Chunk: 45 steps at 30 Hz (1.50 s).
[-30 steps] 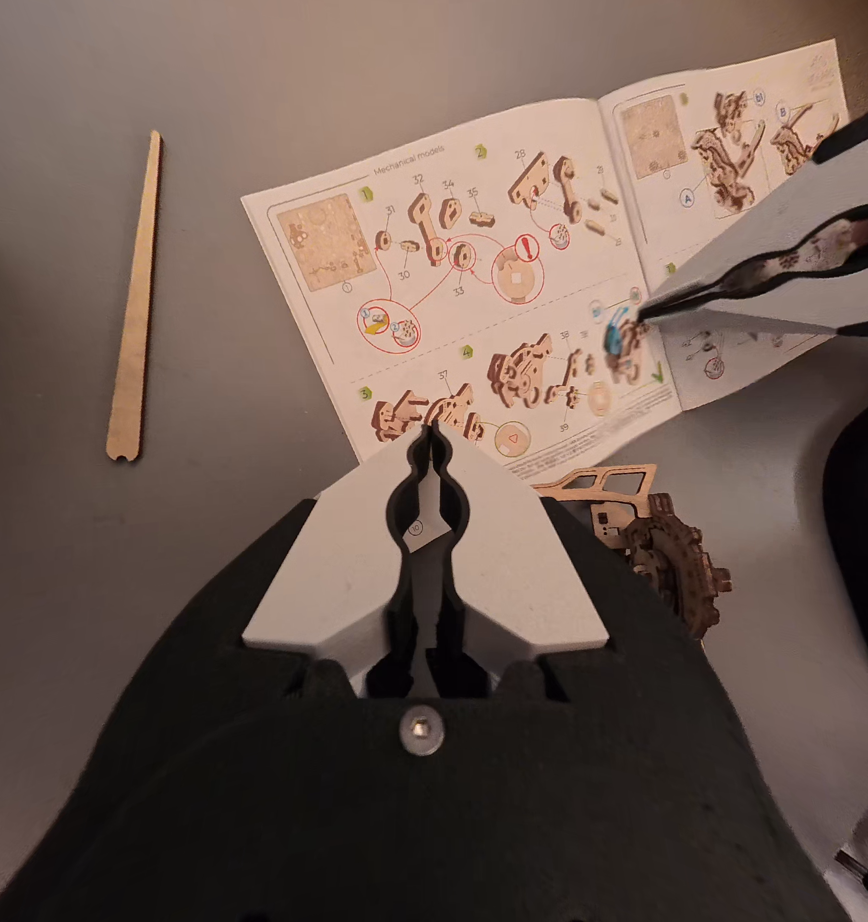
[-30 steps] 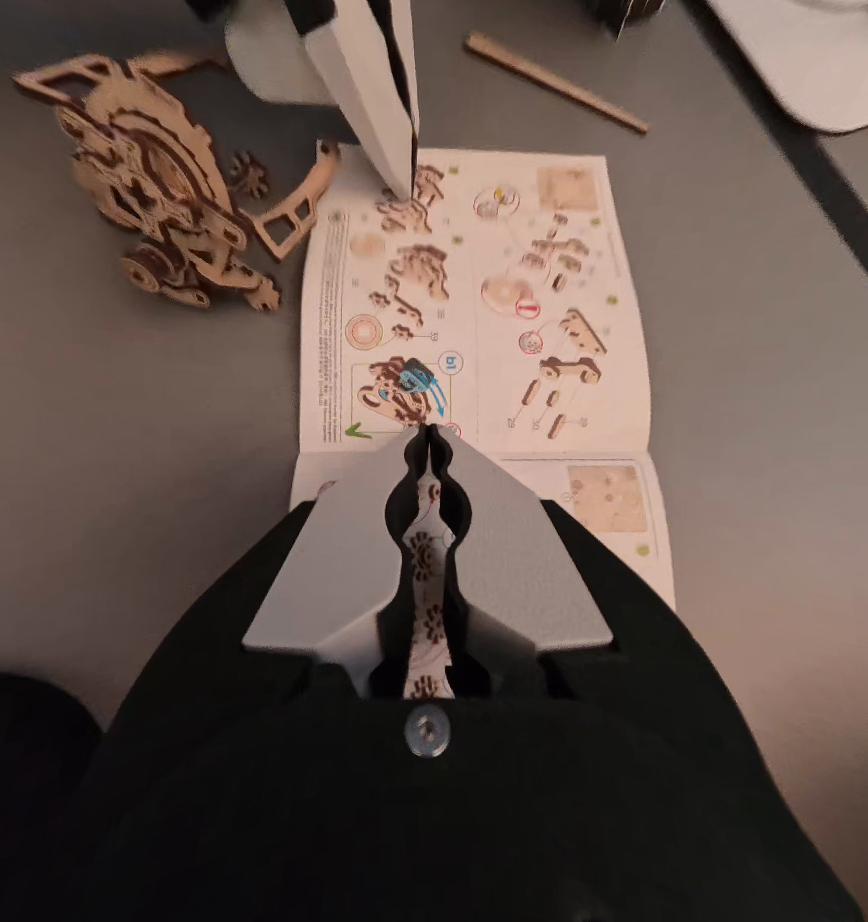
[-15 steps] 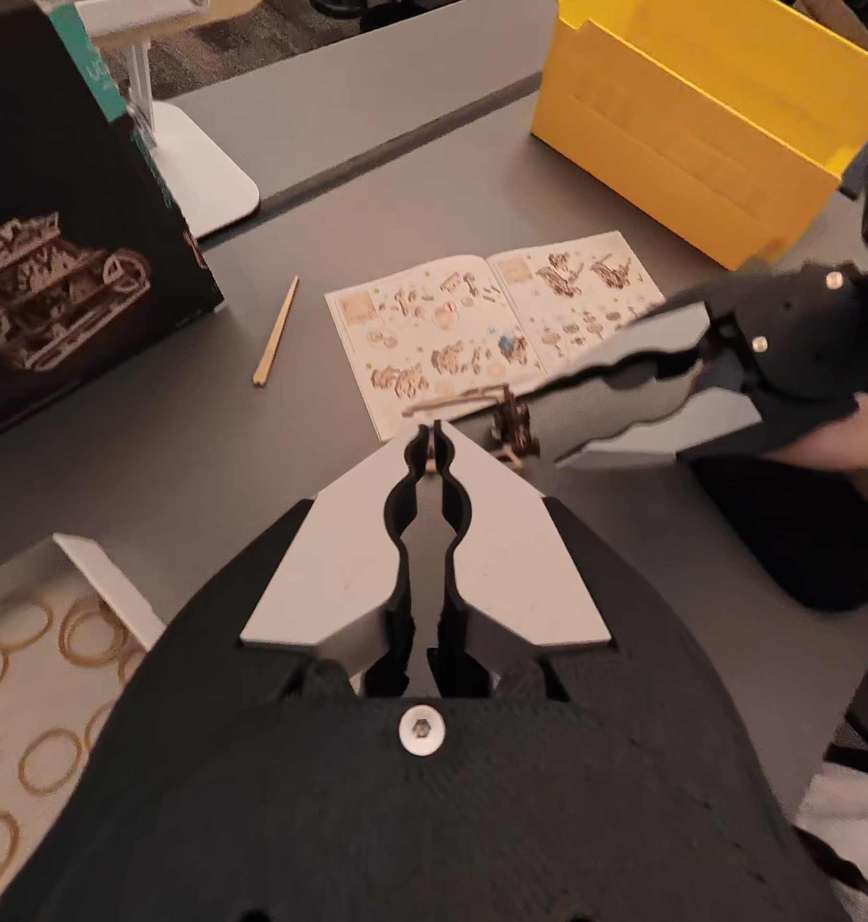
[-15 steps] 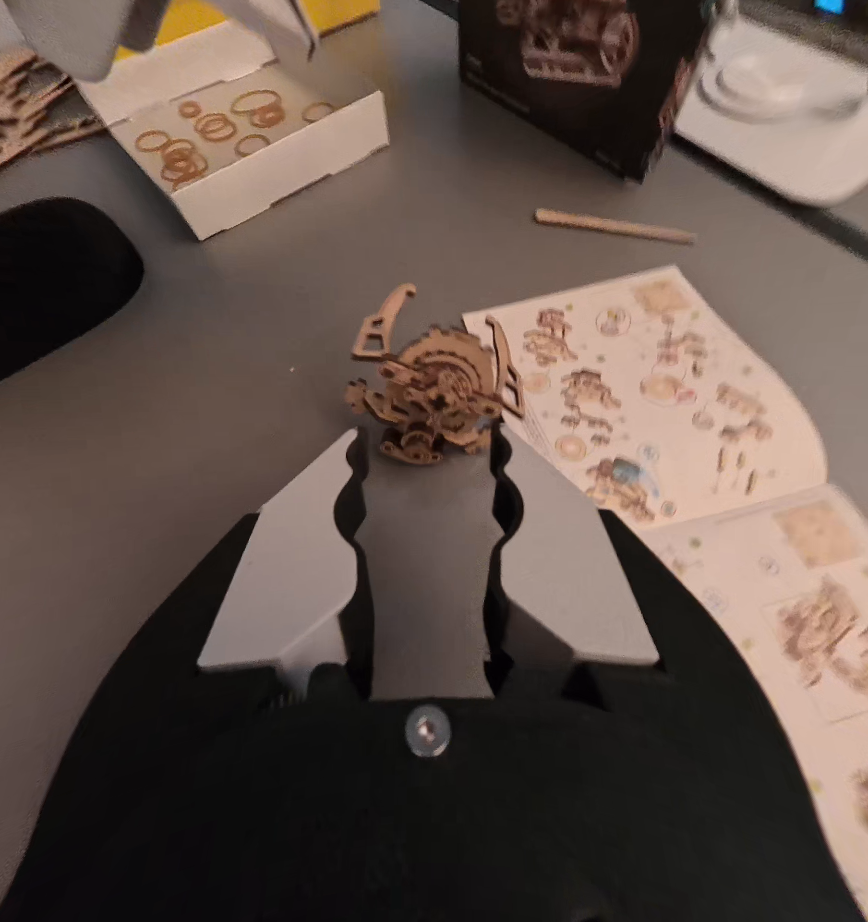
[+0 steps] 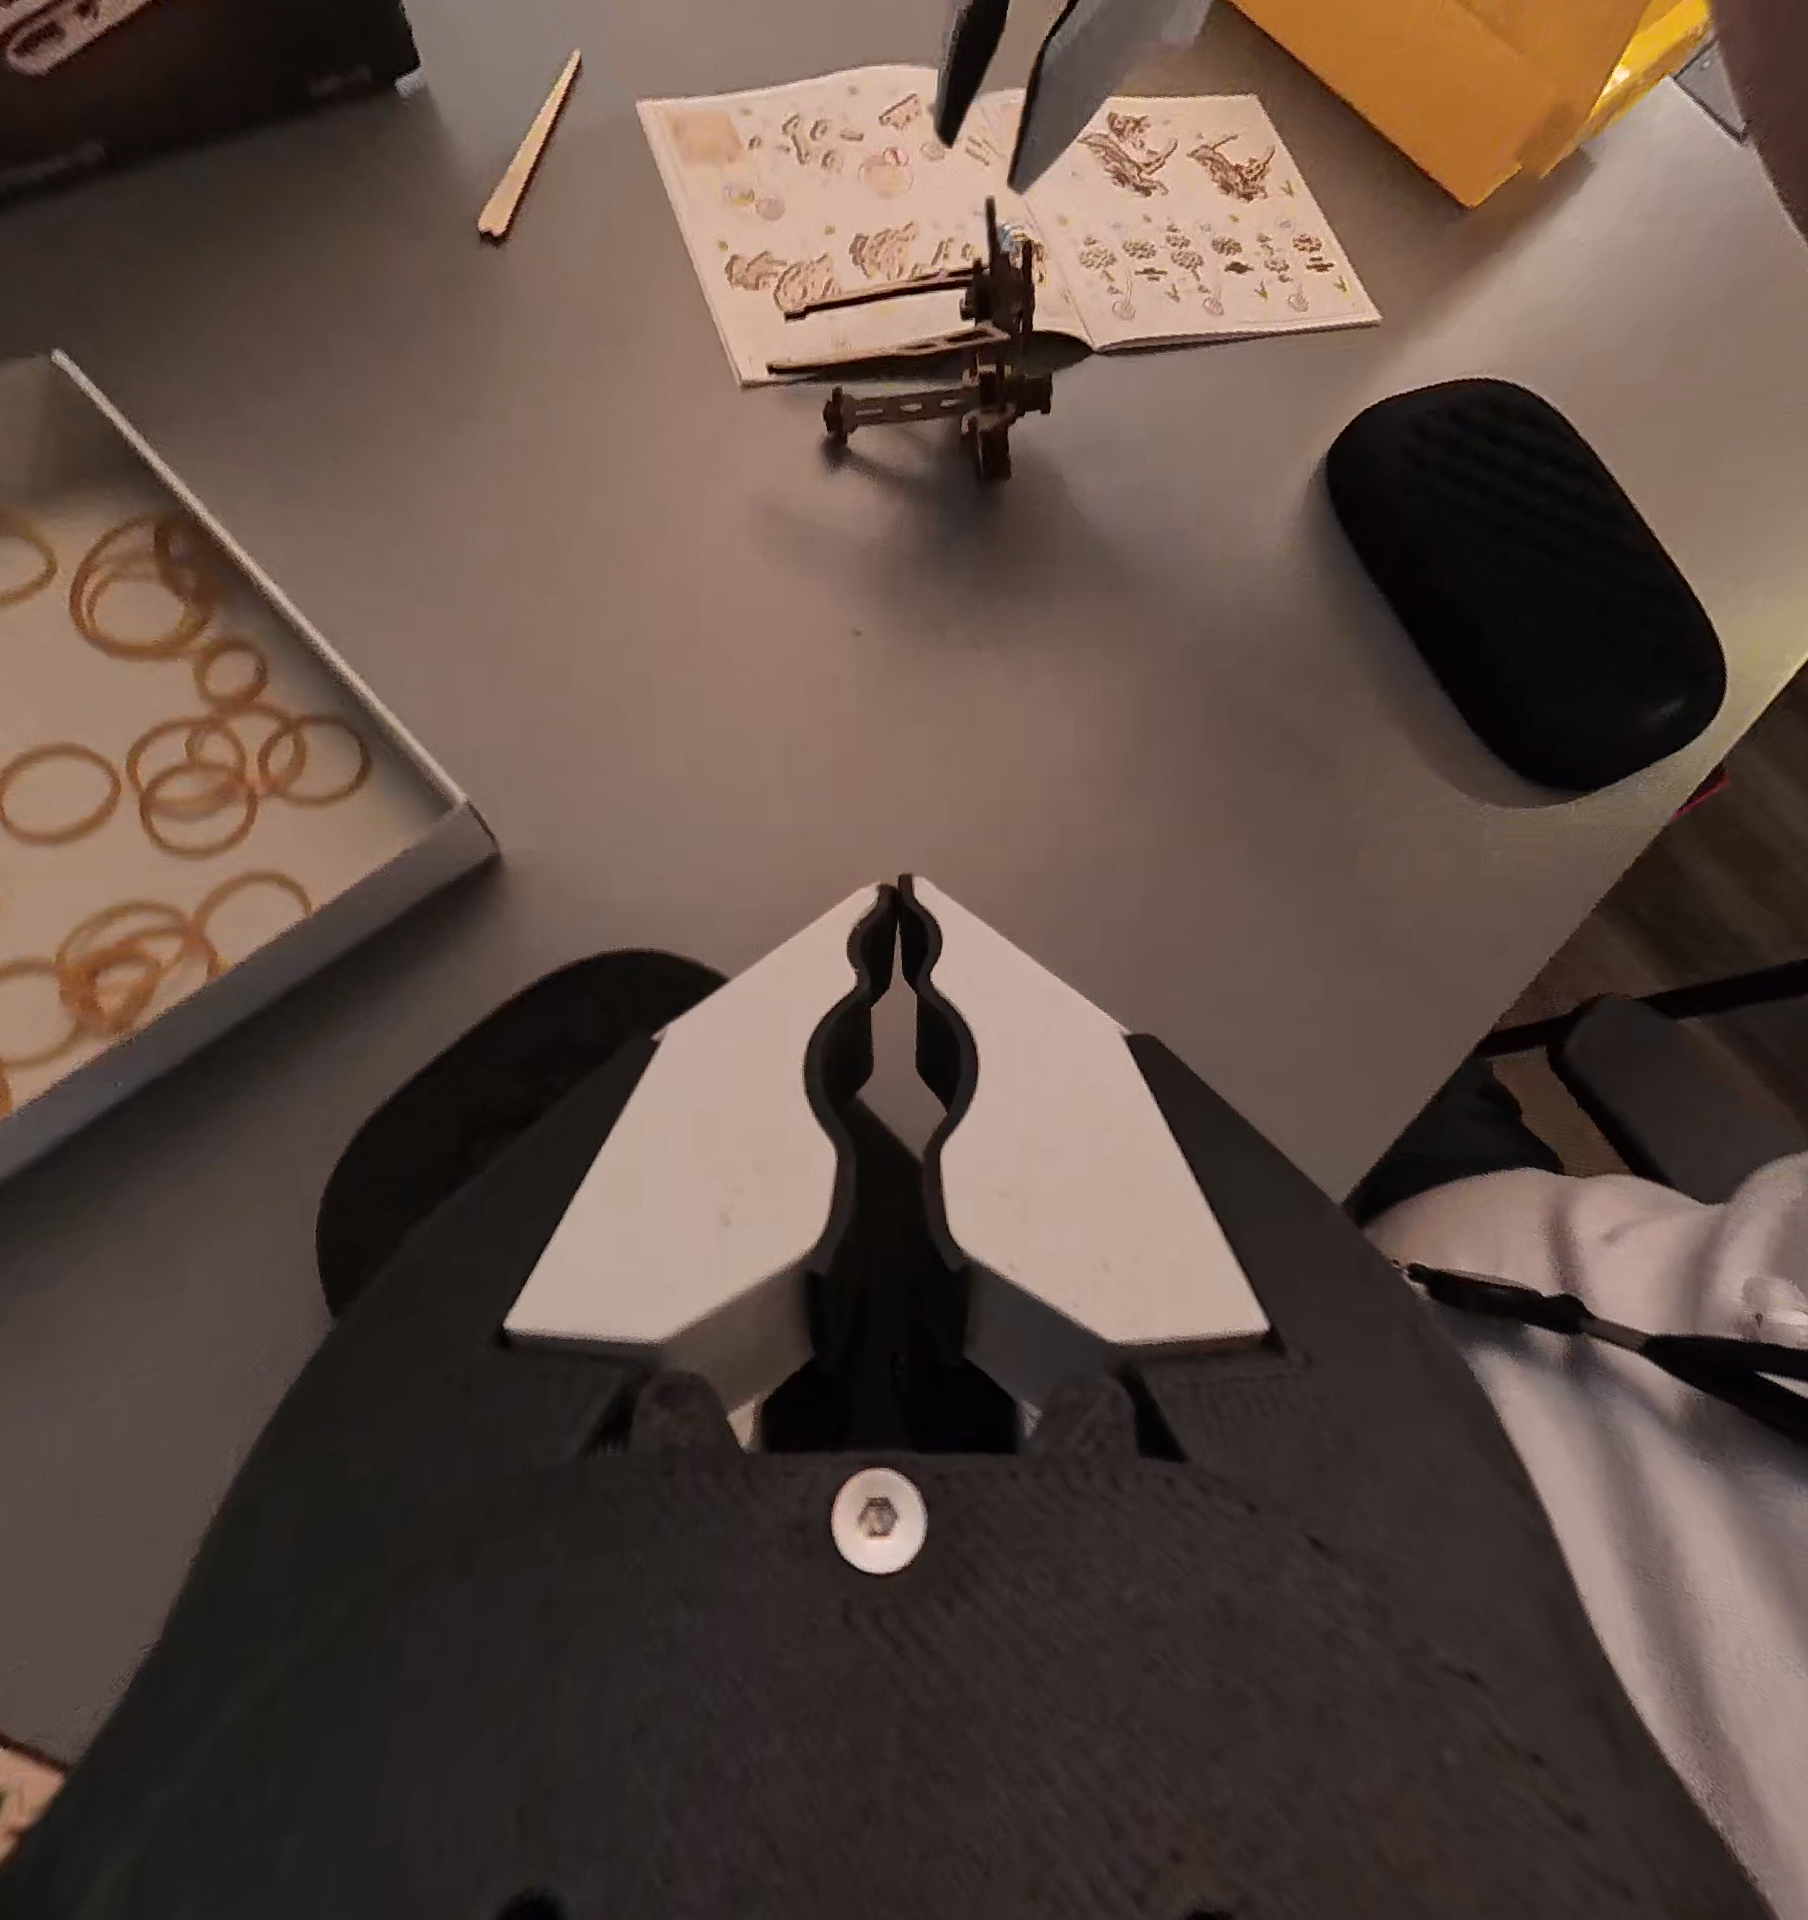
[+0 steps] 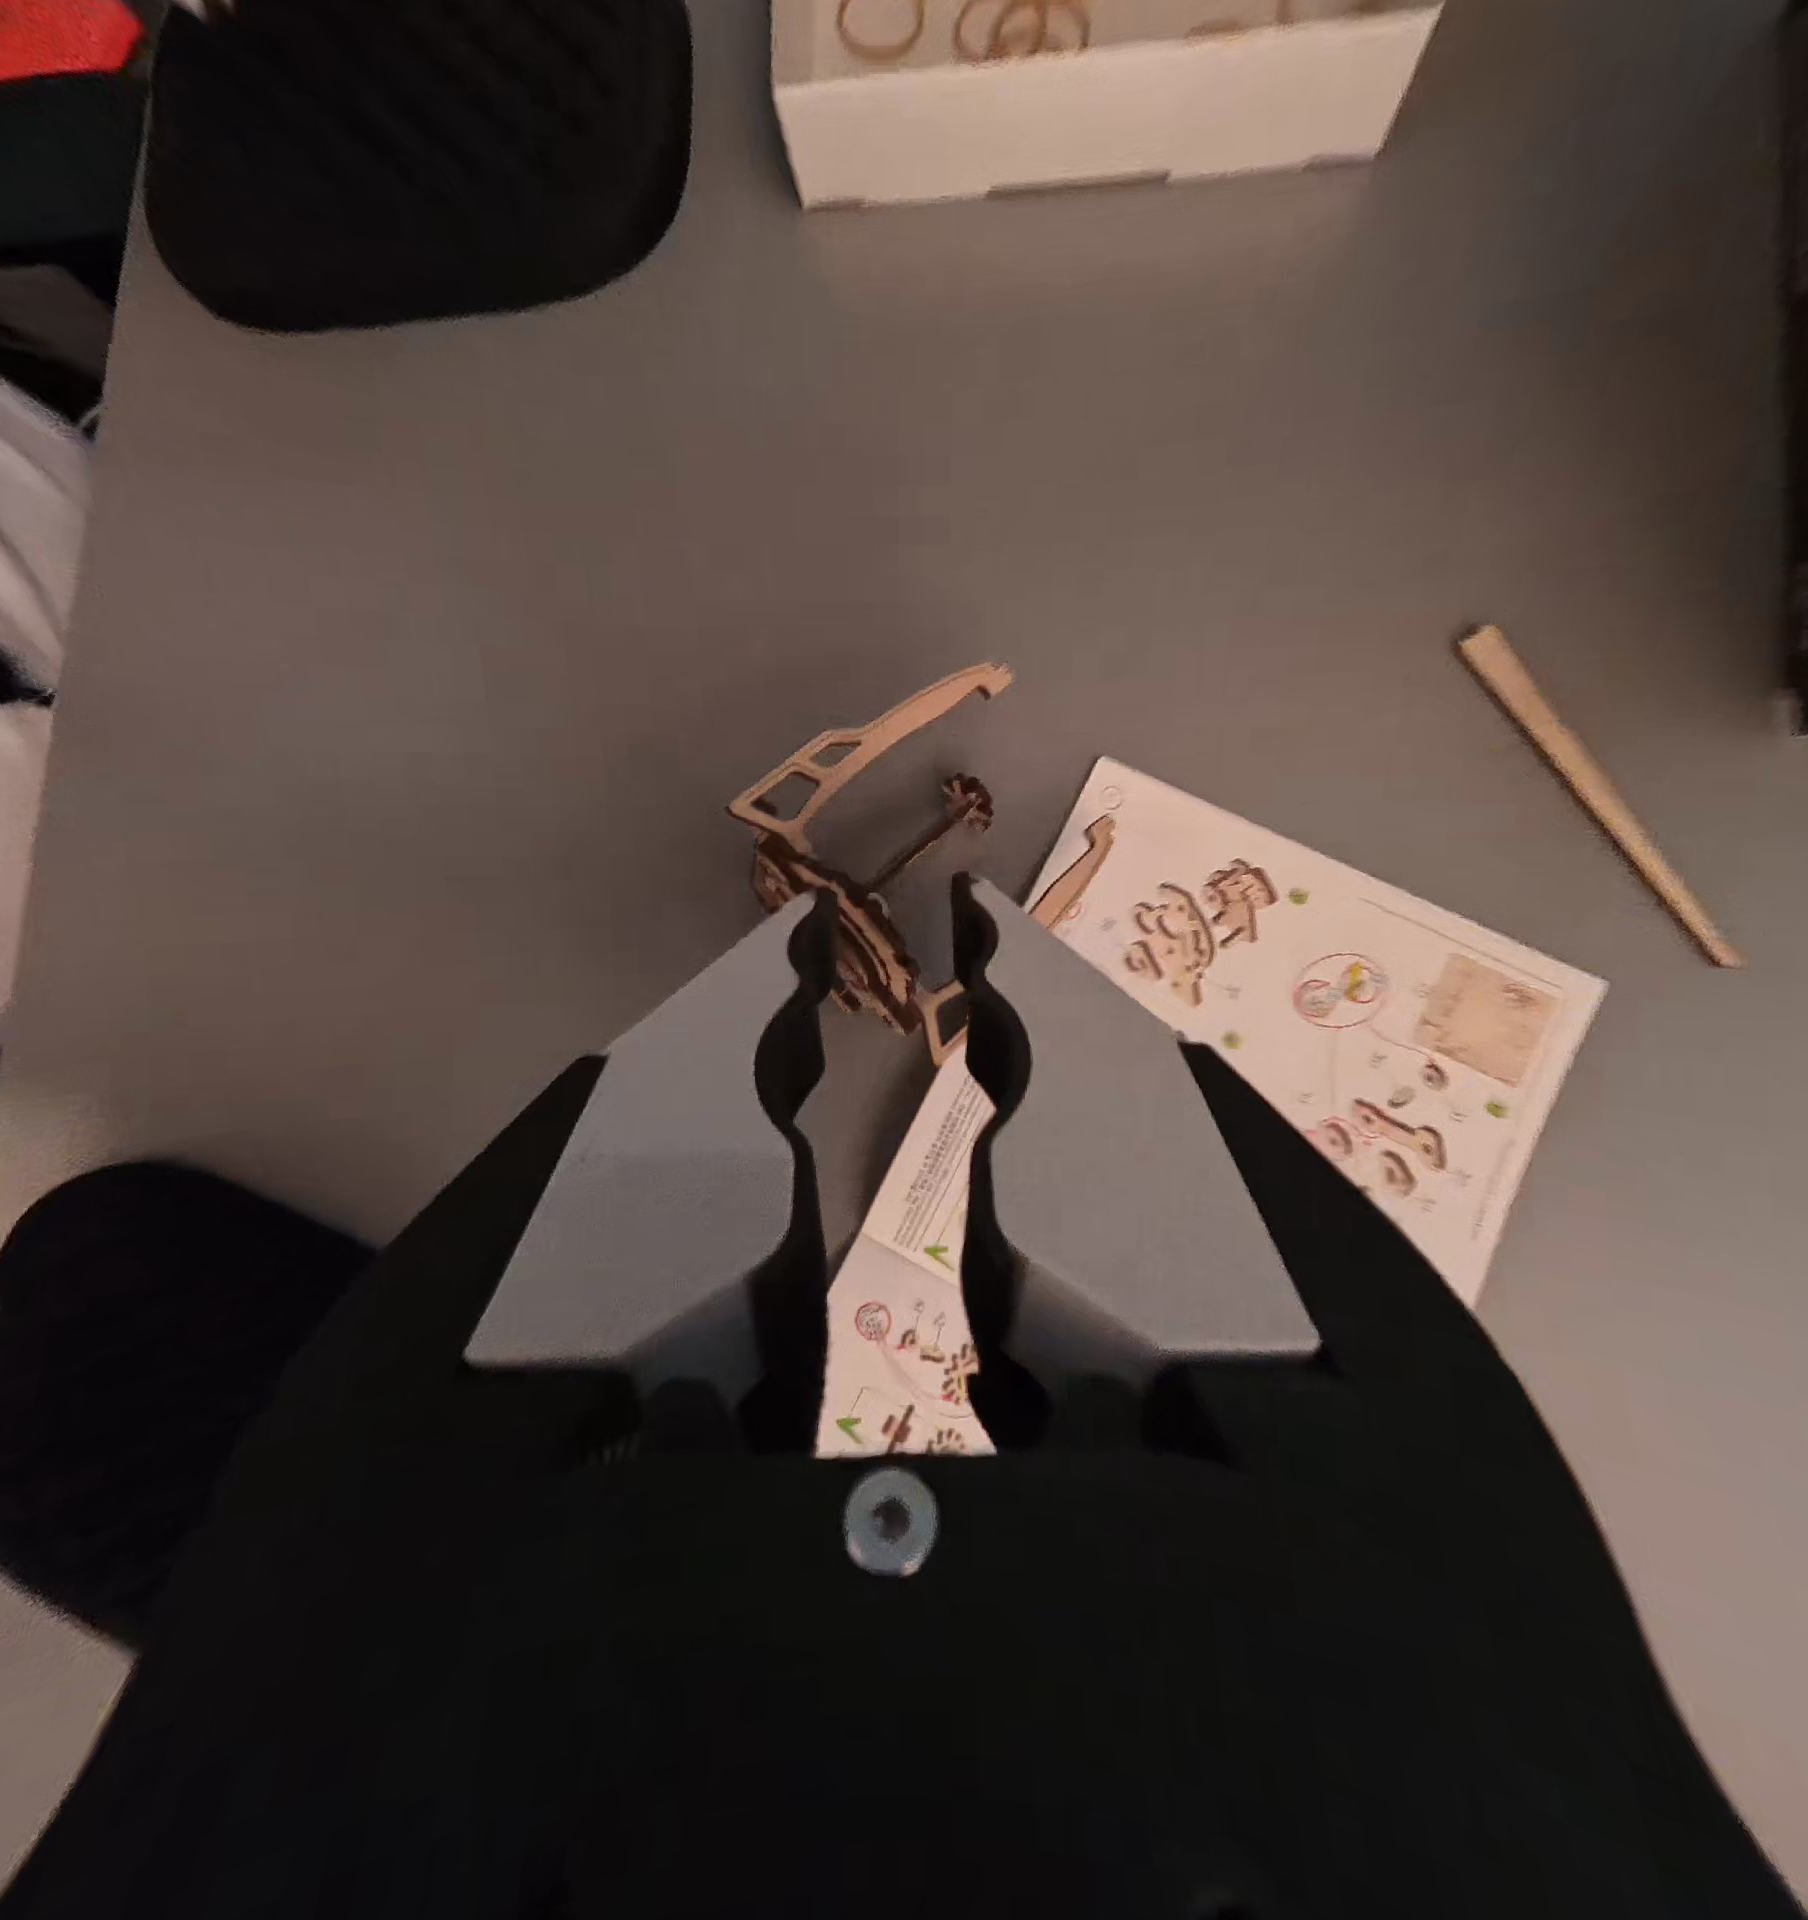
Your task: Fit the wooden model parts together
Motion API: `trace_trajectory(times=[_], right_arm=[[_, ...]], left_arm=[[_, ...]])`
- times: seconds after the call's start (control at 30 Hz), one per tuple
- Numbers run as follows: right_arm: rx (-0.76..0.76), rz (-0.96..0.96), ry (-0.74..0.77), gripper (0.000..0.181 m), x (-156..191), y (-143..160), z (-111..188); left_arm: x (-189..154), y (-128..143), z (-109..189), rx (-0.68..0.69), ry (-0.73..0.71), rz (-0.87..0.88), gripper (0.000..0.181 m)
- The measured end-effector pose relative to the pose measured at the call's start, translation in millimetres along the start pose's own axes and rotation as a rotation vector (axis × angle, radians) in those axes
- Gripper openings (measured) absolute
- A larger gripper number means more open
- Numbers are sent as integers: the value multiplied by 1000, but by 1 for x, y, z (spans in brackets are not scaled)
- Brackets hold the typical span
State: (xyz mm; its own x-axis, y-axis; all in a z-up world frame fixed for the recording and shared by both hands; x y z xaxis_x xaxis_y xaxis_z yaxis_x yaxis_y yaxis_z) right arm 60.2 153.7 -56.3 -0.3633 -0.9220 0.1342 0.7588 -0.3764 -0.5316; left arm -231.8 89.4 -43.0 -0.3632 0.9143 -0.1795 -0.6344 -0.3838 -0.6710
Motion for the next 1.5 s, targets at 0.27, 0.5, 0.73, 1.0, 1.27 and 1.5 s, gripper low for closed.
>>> trace_trajectory(times=[0.27, 0.5, 0.73, 1.0, 1.27, 1.5], right_arm=[[8, -71, -247, 1, -4, 0, -16], [-112, -20, -248, 1, 8, -46, -7], [-80, 63, -230, 1, -33, -95, -26], [18, -53, -259, 1, -64, -99, -67], [-335, -120, 85, 23, -46, -95, 6], [-591, -193, 656, 53, 46, 16, 51]], left_arm=[[7, 9, 17, 14, -41, 41, 0], [11, -14, 4, -69, 30, 74, 0], [8, -12, 3, -106, 148, 153, 0], [0, 21, 25, -106, 137, 180, 0], [14, 29, 38, -230, 179, 176, 3], [36, 26, 51, -539, 160, -4, 25]])
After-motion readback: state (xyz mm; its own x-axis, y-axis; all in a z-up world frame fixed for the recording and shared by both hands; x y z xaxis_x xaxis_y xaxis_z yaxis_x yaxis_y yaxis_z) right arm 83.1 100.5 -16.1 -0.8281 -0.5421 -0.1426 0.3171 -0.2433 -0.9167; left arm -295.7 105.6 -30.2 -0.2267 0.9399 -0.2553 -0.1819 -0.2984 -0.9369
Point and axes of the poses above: each gripper's, where its closed fingertips meet, z back along the fingers, y out of its underside, x = y × z across the jaws, the point moved 6 cm from there along z, back along the fingers, and after that the axes turned 5 degrees about x, right-handed, at the moved point
